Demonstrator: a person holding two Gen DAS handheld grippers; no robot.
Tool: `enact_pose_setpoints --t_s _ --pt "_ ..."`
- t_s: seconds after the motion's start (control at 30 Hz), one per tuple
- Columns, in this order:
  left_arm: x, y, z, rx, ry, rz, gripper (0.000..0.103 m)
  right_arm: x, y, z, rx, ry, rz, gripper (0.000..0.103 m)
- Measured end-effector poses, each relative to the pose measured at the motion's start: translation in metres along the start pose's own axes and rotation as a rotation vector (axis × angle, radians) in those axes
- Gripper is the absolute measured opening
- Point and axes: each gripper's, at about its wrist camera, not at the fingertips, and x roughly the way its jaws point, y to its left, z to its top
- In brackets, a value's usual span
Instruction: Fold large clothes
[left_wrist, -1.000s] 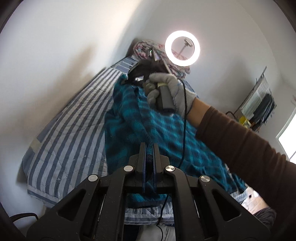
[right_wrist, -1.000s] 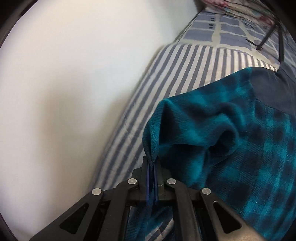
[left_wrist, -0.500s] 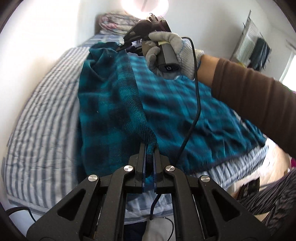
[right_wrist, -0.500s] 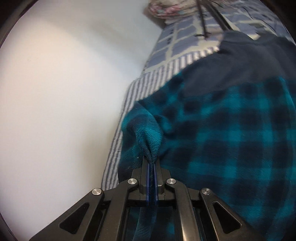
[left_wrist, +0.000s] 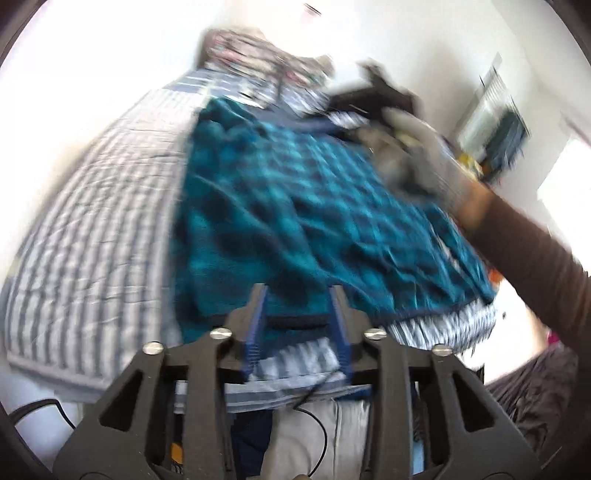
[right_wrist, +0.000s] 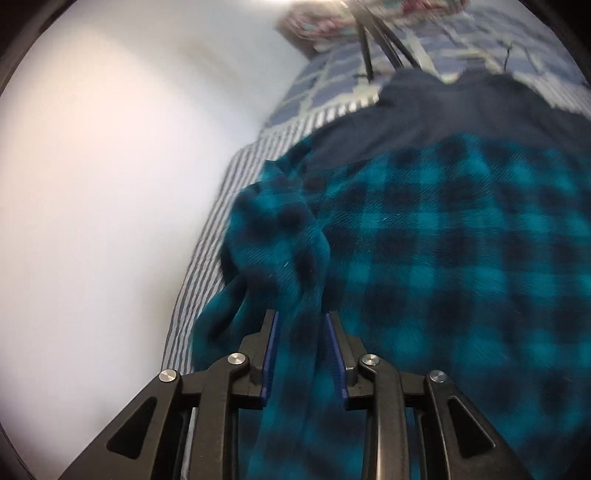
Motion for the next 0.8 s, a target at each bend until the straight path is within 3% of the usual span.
enact_pose_setpoints --t_s 0.17,0.27,0.37,0.6,0.67,0.8 --pt "0.002 0.042 -0.001 -0.188 0.032 -0.030 0.038 -0.066 0.035 -0.034 -0.167 -0.027 -0.022 0.035" --pt "0.019 0.053 0.002 -0.247 0.057 -0.035 0.038 -0.073 0.050 -0.037 -0.232 -0.026 -0.040 0.039" --pt "0.036 0.056 0.009 -0.283 0.075 -0.038 0.038 -0.061 0.067 -0.035 -0.290 -0.022 -0.065 0.046" --pt "0.065 0.060 0.010 -0.292 0.122 0.030 0.037 0.003 0.096 -0.018 -0.309 0.034 -0.097 0.046" --pt "0.072 0.061 0.009 -0.288 0.140 0.033 0.000 0.025 0.101 -0.011 -0.299 0.052 -0.120 0.046" --pt "0.059 0.065 0.010 -0.308 0.101 -0.001 0.000 0.070 0.103 0.002 -0.263 0.080 -0.158 0.046"
